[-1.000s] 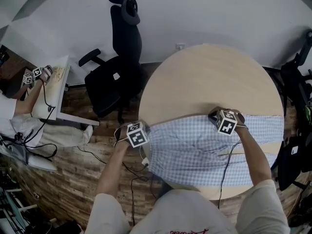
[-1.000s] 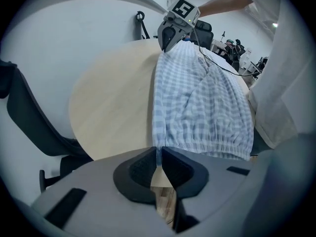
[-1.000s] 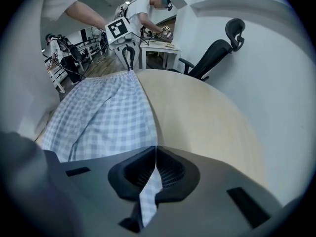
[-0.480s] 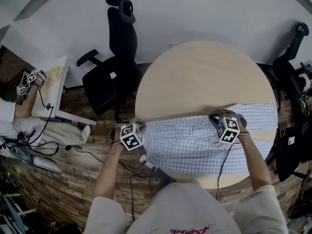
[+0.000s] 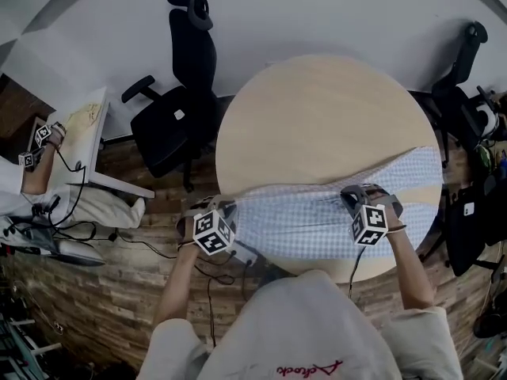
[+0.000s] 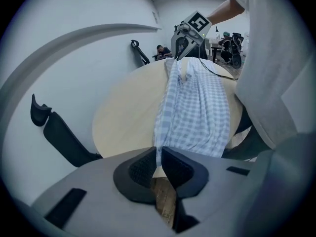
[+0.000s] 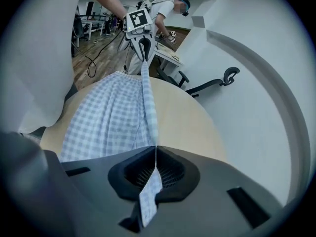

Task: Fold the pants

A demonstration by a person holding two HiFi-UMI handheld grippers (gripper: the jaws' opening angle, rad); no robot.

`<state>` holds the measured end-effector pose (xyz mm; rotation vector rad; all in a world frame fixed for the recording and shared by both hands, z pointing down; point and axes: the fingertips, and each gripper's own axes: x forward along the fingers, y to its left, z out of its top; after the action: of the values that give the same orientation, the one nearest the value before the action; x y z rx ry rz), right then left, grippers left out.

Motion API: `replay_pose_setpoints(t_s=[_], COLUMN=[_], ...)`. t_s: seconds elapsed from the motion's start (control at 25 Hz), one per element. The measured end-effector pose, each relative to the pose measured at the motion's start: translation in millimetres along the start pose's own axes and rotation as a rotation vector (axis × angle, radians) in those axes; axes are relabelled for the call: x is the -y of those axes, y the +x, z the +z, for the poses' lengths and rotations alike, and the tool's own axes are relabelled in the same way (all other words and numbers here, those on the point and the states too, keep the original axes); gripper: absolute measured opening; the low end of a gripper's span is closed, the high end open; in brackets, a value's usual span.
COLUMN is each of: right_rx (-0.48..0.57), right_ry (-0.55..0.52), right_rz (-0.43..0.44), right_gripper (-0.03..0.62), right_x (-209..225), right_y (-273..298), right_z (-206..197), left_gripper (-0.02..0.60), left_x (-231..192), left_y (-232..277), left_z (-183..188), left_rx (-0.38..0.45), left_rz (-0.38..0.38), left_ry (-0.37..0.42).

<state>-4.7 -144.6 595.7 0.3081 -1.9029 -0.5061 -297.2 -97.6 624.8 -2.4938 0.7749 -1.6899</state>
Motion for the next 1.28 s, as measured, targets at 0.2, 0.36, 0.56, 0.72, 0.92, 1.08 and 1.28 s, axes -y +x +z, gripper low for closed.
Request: replay_pose_setpoints(t_s=[0.2,0.36,0.56,0.72,0.92,1.08,1.28], right_rx=[-0.042,-0.074,-0.126,-0.150,-0.151,-0.169,-0.208], right_ry=[-0.019,-0.012,0.010,0.041,0.097,0.102,0.108], right_rz=[-0.018,0.000,0.053,0.069,0.047,0.081,0.151], right_gripper=[0.034,0.034,0.034,0.034,0.034,0.034,0.035], right_x=[-47,-93,-149,-170,-176,-197,-225], right_y=[-18,-25,-15,-7,-11,-2,16], right_z=[-3,-5,-14,-14,-10,-11,-16], left_gripper=[0.059,0.058,0.060,0.060,0.060,0.060,0.060], left_x=[39,75,115,123,126,142,165], left_y=[-10,-7,5,3,-3,13,28], left_z=[-4,-16,-33,-37,-39,-55,-69], left_rx=[0.009,-0.014,-0.043,-0.048,-0.046,-0.067,-0.089], left_rz=[0.020,0.017,-0.019,-0.014,0.004,-0.044,-0.115], left_ry=[0.030,0.091,0.126,0.123,0.149,0.155,0.155])
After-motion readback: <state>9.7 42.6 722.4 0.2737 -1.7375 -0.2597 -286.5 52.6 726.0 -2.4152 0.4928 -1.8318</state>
